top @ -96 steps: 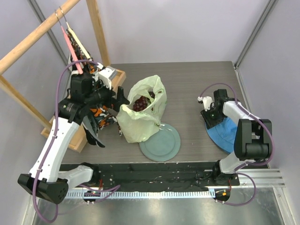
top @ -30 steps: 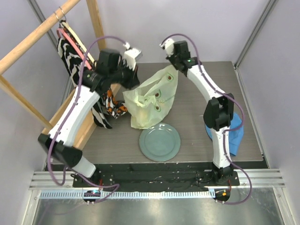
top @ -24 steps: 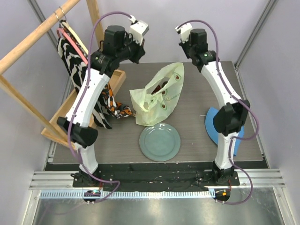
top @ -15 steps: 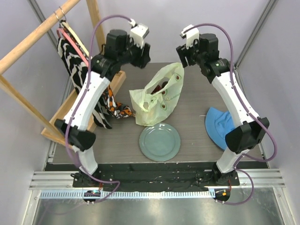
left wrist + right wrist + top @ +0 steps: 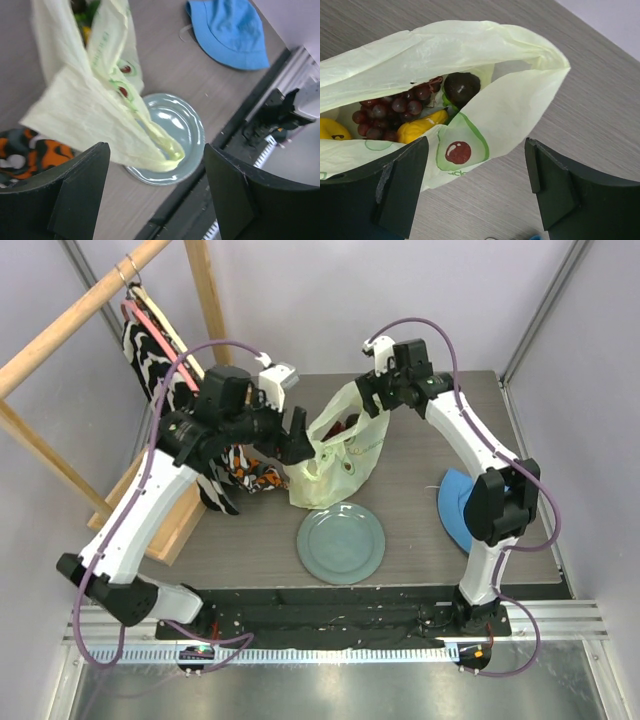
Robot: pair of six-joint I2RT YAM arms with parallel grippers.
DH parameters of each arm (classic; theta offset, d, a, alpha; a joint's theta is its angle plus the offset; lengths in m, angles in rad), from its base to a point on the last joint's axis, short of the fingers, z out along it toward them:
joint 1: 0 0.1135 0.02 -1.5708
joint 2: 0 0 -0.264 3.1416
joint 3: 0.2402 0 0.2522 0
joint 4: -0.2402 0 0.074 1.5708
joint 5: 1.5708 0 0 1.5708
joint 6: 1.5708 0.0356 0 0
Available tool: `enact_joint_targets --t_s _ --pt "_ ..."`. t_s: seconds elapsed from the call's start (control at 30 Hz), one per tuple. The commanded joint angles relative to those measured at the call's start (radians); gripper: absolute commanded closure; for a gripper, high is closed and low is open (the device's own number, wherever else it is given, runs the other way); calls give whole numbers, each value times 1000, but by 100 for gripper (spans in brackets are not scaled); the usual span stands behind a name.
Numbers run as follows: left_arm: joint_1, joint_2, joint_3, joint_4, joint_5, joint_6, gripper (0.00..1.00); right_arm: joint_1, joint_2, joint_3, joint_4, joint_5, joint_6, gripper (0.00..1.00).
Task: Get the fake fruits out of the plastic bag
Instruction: Adjust the plastic bag at the center of the board.
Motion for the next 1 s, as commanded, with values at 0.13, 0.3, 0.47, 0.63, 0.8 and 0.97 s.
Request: enact_joint_targets --t_s 0.13,0.3,0.47,0.63,0.8,0.97 --pt "1 110 -64 -4 87 -126 19 58 18 21 10 25 76 11" --pt "-1 119 -99 -32 12 -134 23 72 16 14 18 136 95 8" --pt "1 133 -122 -50 -100 -118 35 87 68 -39 61 396 26 5" --pt "1 139 -93 -107 -296 -115 37 89 105 -22 56 397 29 16" --pt "-1 96 -129 -142 -286 -109 29 89 98 -14 59 350 43 17" --pt "-2 129 -189 -50 -38 -166 25 89 99 -35 65 339 41 16"
